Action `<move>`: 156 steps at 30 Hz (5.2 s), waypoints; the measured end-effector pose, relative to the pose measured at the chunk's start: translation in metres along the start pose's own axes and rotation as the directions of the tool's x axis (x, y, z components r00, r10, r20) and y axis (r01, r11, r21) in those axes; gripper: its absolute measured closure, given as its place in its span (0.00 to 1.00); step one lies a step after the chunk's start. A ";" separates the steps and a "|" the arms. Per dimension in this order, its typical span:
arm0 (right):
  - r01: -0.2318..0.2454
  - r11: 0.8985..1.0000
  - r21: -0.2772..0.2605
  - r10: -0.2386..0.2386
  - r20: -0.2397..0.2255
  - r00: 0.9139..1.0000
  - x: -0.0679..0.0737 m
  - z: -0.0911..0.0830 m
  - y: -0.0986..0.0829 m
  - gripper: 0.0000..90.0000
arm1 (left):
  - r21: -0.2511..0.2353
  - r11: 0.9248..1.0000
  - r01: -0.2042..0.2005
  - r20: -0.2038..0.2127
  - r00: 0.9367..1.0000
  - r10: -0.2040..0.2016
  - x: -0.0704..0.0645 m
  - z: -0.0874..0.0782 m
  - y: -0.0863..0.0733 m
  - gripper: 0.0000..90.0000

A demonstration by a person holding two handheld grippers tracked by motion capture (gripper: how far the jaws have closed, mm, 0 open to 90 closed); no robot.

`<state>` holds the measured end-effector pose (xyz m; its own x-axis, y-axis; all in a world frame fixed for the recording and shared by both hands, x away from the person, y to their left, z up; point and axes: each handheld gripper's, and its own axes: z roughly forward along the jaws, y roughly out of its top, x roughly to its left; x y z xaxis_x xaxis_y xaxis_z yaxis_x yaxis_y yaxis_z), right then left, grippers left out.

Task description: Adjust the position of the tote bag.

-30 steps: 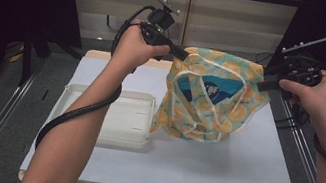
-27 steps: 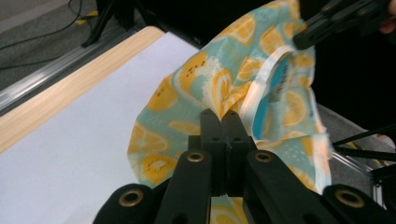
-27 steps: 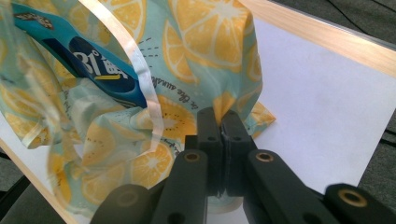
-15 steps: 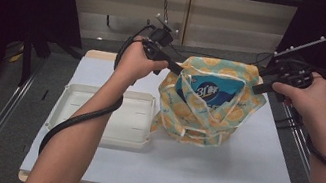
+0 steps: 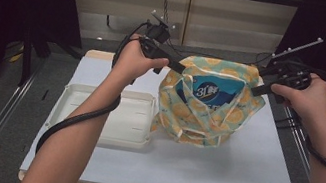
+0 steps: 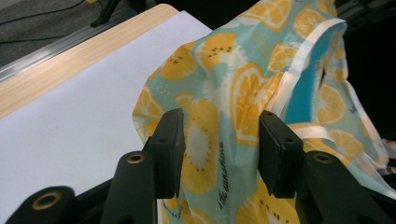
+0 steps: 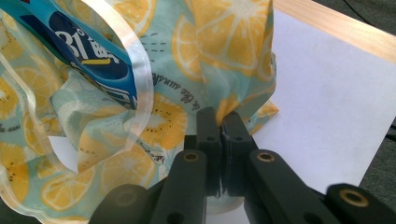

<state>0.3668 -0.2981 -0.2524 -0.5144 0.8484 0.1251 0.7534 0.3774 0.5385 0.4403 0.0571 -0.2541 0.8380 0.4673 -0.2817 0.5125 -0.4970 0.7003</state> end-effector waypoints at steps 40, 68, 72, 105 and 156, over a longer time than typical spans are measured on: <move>-0.002 0.999 0.033 0.002 -0.001 1.000 0.003 0.003 0.001 0.98 | 0.110 0.980 -0.167 0.055 0.985 0.162 -0.037 0.000 0.009 0.58; -0.028 1.000 0.001 0.028 0.025 0.999 -0.001 -0.018 0.005 1.00 | -0.034 0.999 -0.038 0.018 0.999 0.039 -0.016 -0.027 0.028 1.00; -0.039 0.999 -0.006 0.040 0.027 0.999 -0.003 -0.021 0.006 1.00 | -0.017 1.000 -0.013 0.002 1.000 0.013 -0.004 -0.019 0.020 1.00; -0.029 0.999 0.016 0.028 0.032 0.999 -0.002 -0.008 0.003 1.00 | -0.025 1.000 -0.007 0.031 0.999 0.008 -0.019 -0.018 0.015 0.70; -0.063 0.998 -0.019 0.063 0.028 0.998 -0.015 -0.031 0.014 0.99 | -0.023 0.999 -0.026 -0.005 1.000 0.026 0.002 -0.025 0.023 1.00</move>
<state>0.3721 -0.3169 -0.2210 -0.4538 0.8807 0.1355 0.7765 0.3163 0.5449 0.4493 0.0648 -0.2226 0.8499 0.4580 -0.2605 0.4864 -0.4921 0.7220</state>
